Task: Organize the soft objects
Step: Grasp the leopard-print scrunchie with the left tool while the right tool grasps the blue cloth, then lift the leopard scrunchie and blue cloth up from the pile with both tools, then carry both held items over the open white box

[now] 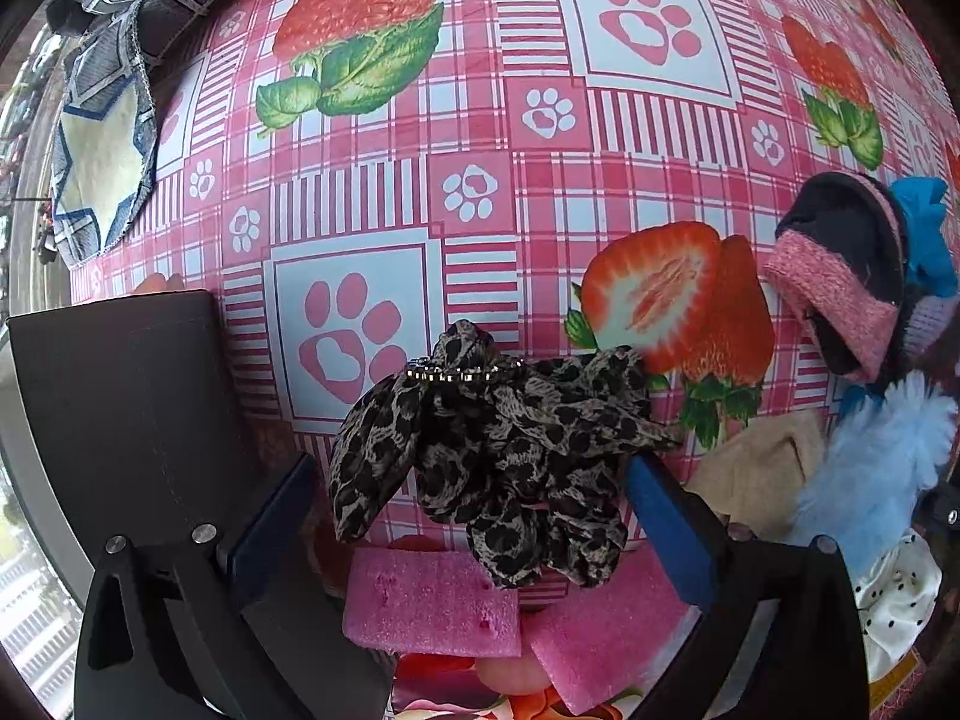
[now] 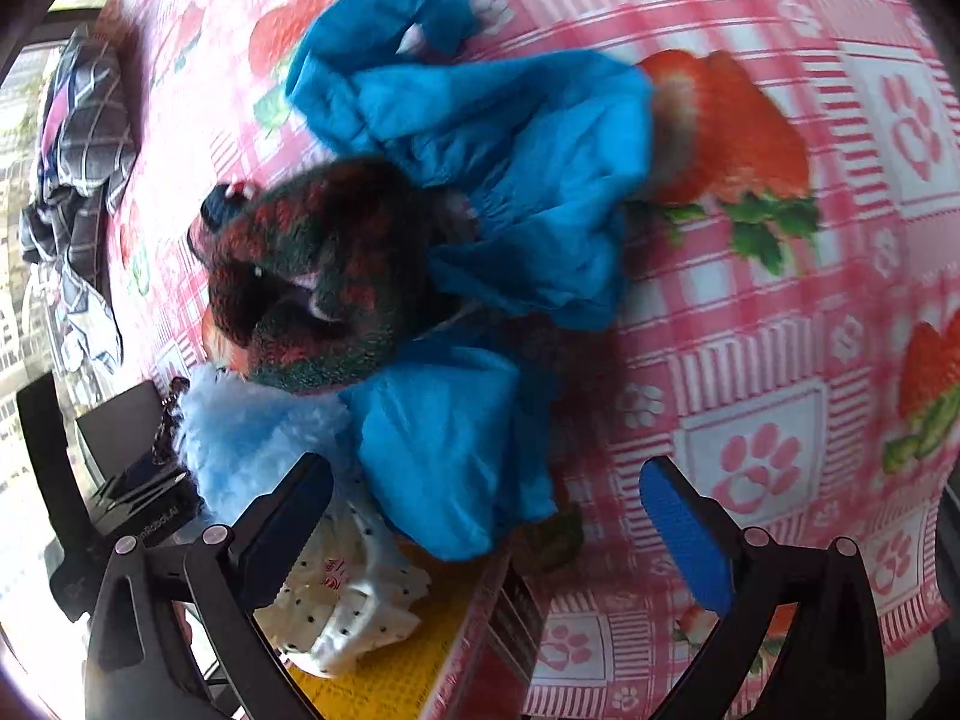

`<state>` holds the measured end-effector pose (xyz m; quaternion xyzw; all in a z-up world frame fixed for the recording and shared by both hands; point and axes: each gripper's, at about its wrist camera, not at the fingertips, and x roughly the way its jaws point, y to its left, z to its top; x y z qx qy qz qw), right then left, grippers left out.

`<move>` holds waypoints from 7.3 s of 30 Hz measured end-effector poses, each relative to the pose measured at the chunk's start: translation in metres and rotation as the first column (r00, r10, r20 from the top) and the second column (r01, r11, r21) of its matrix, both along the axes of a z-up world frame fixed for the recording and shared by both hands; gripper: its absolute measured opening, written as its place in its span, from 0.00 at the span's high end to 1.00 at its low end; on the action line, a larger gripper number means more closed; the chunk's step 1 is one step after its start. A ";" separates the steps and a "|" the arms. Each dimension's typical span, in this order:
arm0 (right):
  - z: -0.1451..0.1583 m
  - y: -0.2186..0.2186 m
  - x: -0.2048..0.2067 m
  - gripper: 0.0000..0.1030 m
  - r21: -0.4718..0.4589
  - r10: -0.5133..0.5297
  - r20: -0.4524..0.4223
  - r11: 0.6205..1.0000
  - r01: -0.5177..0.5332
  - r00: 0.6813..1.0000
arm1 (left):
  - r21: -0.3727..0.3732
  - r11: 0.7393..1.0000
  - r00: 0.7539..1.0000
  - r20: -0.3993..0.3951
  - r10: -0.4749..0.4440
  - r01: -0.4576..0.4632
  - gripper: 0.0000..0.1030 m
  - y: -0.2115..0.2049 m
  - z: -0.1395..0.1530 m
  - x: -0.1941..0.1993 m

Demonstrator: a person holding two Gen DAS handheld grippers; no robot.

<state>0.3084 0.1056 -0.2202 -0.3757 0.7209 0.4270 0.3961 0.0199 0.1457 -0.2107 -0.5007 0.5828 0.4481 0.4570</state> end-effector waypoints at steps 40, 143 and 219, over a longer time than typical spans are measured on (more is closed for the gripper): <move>0.100 -0.058 0.083 0.72 0.255 -0.028 0.080 0.967 0.007 0.996 | 0.250 0.968 0.994 0.096 -0.050 0.025 0.77 -0.022 0.117 0.051; 0.136 -0.220 0.012 0.72 0.280 0.065 0.265 0.949 -0.141 0.962 | 0.396 0.784 0.767 0.246 -0.592 0.478 0.84 -0.240 0.174 0.153; 0.136 -0.154 -0.366 0.72 0.363 0.749 0.245 0.519 -0.774 0.616 | 0.336 0.836 0.899 0.101 0.426 -0.434 0.84 -0.230 0.101 -0.209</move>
